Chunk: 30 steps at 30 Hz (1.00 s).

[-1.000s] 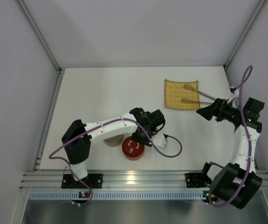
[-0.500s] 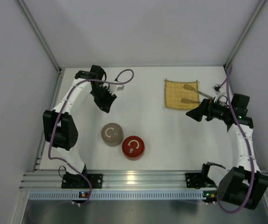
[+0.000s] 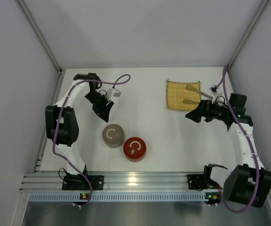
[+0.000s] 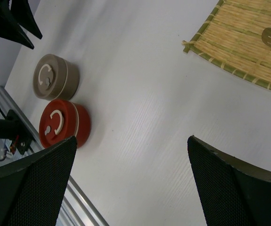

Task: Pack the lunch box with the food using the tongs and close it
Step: Move the packing box to the center of the board.

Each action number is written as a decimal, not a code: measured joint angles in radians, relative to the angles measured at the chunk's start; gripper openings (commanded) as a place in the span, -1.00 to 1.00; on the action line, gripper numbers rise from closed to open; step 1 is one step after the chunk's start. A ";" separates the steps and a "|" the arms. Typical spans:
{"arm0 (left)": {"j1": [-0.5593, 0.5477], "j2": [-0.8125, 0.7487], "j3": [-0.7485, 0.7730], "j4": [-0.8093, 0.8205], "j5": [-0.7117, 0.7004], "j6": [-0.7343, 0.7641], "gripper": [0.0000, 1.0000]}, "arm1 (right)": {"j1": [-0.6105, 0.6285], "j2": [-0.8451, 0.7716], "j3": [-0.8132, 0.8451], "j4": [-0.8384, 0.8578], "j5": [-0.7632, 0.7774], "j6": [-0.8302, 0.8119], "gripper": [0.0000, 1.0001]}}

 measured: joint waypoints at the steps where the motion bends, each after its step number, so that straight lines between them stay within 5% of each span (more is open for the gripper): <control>1: -0.001 0.000 -0.001 -0.001 0.008 0.006 -0.04 | 0.000 0.000 0.000 0.000 0.001 -0.001 0.97; 21: -0.076 0.005 -0.141 0.068 -0.049 0.008 -0.11 | 0.000 0.013 0.000 -0.001 0.012 -0.009 0.97; 30: -0.084 -0.035 -0.228 0.101 -0.063 -0.023 -0.61 | 0.001 0.013 0.000 -0.002 0.018 -0.014 0.97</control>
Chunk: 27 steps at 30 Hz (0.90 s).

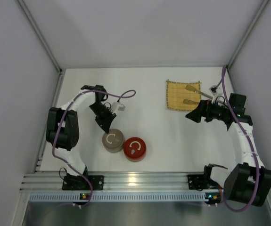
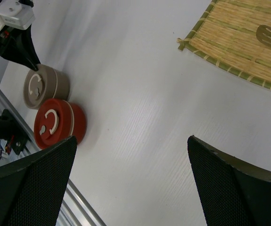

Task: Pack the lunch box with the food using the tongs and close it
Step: Move the packing box to the center of the board.

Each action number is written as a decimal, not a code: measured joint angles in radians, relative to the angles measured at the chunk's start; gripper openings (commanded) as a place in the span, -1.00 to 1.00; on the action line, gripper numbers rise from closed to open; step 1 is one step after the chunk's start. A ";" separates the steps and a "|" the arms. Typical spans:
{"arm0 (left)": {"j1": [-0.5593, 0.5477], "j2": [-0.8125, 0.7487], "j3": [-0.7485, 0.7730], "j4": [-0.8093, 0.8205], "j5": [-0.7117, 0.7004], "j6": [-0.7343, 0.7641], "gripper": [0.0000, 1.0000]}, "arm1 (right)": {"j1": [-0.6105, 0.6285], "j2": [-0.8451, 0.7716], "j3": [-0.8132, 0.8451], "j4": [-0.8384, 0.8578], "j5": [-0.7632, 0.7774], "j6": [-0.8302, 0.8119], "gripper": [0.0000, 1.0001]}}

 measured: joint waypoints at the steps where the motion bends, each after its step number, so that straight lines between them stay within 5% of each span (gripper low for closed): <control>1: 0.000 -0.022 -0.025 0.006 -0.002 0.001 -0.64 | 0.000 0.000 0.000 0.000 0.000 0.000 0.97; 11: -0.005 -0.202 -0.249 -0.005 -0.060 0.045 -0.82 | 0.000 0.000 0.000 0.001 0.000 0.000 0.97; 16: -0.058 -0.211 -0.259 -0.007 -0.099 0.008 -1.00 | 0.000 0.000 0.000 0.001 0.000 0.000 0.97; 27: -0.235 -0.174 -0.225 0.007 -0.162 -0.175 -1.00 | 0.000 0.000 0.000 0.000 0.001 -0.003 0.97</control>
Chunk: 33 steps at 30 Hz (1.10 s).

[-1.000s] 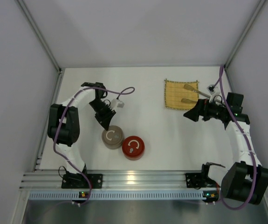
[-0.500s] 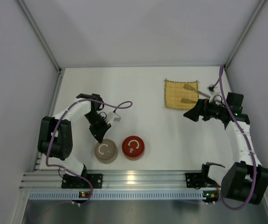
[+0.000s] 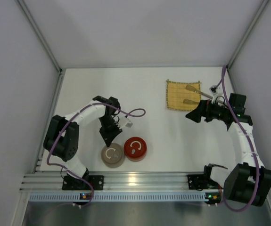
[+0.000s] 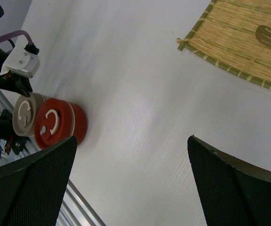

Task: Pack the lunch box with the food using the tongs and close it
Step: Move the packing box to the center of the board.

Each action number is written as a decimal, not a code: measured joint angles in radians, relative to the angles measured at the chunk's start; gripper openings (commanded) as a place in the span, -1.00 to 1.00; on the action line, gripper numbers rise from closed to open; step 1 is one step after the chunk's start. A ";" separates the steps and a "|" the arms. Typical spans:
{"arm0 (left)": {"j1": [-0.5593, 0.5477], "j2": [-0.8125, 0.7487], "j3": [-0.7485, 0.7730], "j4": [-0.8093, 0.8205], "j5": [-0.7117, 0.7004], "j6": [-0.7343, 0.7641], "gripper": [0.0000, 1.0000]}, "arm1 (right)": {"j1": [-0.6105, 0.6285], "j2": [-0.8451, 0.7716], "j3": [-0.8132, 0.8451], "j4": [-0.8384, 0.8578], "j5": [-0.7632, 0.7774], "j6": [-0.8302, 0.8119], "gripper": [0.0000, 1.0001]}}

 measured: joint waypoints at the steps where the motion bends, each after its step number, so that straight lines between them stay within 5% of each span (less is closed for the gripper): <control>1: 0.000 0.008 0.010 0.000 0.001 -0.012 -1.00 | 0.000 0.000 0.000 0.000 0.000 0.000 0.97; 22: -0.086 0.098 0.172 0.155 0.020 -0.163 -0.98 | 0.000 0.000 0.000 0.000 0.003 -0.008 0.98; 26: -0.087 0.097 0.172 0.164 0.024 -0.181 -0.69 | 0.000 0.000 0.000 0.000 0.003 -0.008 0.98; 30: -0.088 0.093 0.168 0.184 0.022 -0.187 -0.10 | 0.000 0.000 0.000 0.000 0.003 -0.008 0.98; 33: -0.089 0.088 0.161 0.209 0.018 -0.185 0.14 | 0.000 0.000 0.000 0.000 0.004 -0.008 0.98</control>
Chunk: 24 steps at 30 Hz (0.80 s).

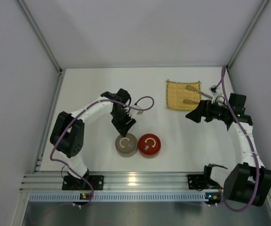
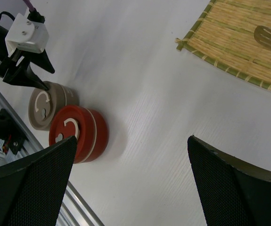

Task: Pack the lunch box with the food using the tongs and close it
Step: Move the packing box to the center of the board, then reset both arms

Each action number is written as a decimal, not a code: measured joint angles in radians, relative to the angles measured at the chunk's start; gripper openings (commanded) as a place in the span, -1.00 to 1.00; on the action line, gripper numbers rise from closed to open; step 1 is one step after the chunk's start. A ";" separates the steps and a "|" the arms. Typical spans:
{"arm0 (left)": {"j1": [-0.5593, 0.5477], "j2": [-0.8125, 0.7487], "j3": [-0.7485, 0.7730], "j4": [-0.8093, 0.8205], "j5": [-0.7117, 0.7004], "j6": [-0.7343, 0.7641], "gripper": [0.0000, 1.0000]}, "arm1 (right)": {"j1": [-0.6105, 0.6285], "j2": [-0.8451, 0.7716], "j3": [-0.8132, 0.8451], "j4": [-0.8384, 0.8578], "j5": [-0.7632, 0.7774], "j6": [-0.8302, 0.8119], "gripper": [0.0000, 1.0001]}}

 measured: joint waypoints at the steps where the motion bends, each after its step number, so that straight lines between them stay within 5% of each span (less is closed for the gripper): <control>1: 0.000 -0.002 -0.001 0.005 -0.001 0.001 0.20 | 0.000 0.000 0.000 0.000 0.000 0.000 0.98; 10: 0.000 -0.116 0.035 -0.022 0.014 -0.029 0.95 | 0.000 0.000 0.055 -0.027 0.003 -0.012 0.98; 18: 0.105 -0.312 0.125 -0.021 0.050 -0.105 0.96 | 0.000 0.009 0.173 -0.045 0.033 -0.041 0.99; 24: 0.344 -0.413 0.014 0.087 0.082 -0.213 0.96 | 0.000 0.013 0.178 -0.049 0.117 -0.084 0.99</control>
